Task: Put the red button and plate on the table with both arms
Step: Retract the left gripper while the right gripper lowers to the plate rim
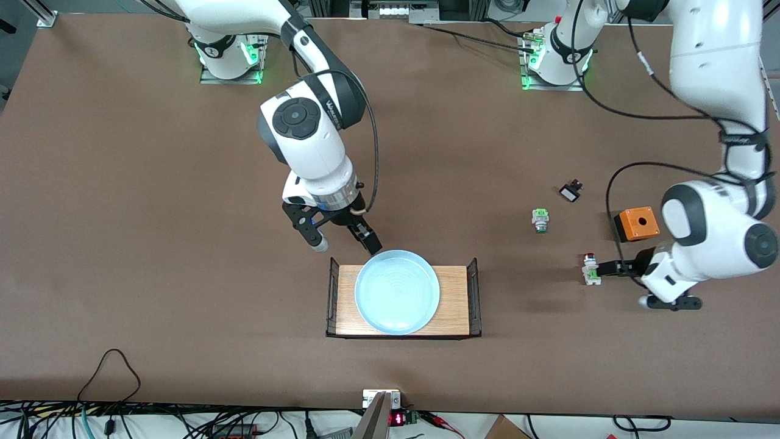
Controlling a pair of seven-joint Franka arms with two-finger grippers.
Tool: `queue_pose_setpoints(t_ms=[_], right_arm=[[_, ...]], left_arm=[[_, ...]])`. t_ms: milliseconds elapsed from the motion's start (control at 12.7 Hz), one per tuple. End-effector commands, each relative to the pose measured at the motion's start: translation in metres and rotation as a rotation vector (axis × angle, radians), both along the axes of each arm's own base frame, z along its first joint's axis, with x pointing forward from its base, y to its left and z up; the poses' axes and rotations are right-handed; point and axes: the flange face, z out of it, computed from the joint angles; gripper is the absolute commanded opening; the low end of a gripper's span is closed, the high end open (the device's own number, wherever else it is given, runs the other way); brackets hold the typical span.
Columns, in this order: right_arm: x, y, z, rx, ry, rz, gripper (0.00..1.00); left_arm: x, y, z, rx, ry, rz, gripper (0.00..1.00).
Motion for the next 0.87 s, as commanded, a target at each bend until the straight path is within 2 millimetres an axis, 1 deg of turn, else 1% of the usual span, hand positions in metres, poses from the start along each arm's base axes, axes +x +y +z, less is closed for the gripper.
queue_pose_setpoints(t_ms=[0,79,158,237,315,394,473,631,710,789], right_arm=[[0.008,0.01,-0.018,0.019,-0.006,-0.028,1.0],[0.009,0.01,-0.024,0.018,-0.007,-0.028,1.0],[0.011,0.01,-0.028,0.022,-0.015,-0.027,1.0],[0.016,0.006,-0.029,0.03,-0.025,-0.035,1.0],[0.017,0.006,-0.035,0.031,-0.026,-0.035,1.0],[0.017,0.009,-0.041,0.034,-0.031,-0.034,1.0],[0.018,0.008,-0.042,0.04,-0.04,-0.036,1.0],[0.02,0.008,-0.043,0.047,-0.05,-0.037,1.0],[0.02,0.008,-0.046,0.044,-0.047,-0.037,1.0],[0.02,0.008,-0.047,0.044,-0.047,-0.037,1.0]], left_arm=[[-0.008,-0.002,0.058,0.084,0.036,0.038,1.0],[-0.008,-0.004,0.077,0.106,0.036,0.063,1.0],[-0.009,-0.007,0.101,0.108,0.03,0.085,1.0],[-0.014,-0.016,0.116,0.099,0.052,0.097,1.0],[-0.018,-0.022,0.141,0.093,0.037,0.133,1.0],[-0.022,-0.031,0.16,0.091,0.02,0.17,1.0],[-0.027,-0.038,0.172,0.093,0.029,0.216,1.0],[-0.039,-0.036,0.208,0.121,-0.006,0.231,1.0],[-0.045,-0.034,0.224,0.115,-0.021,0.235,1.0],[-0.049,-0.033,0.232,0.111,-0.02,0.236,1.0]])
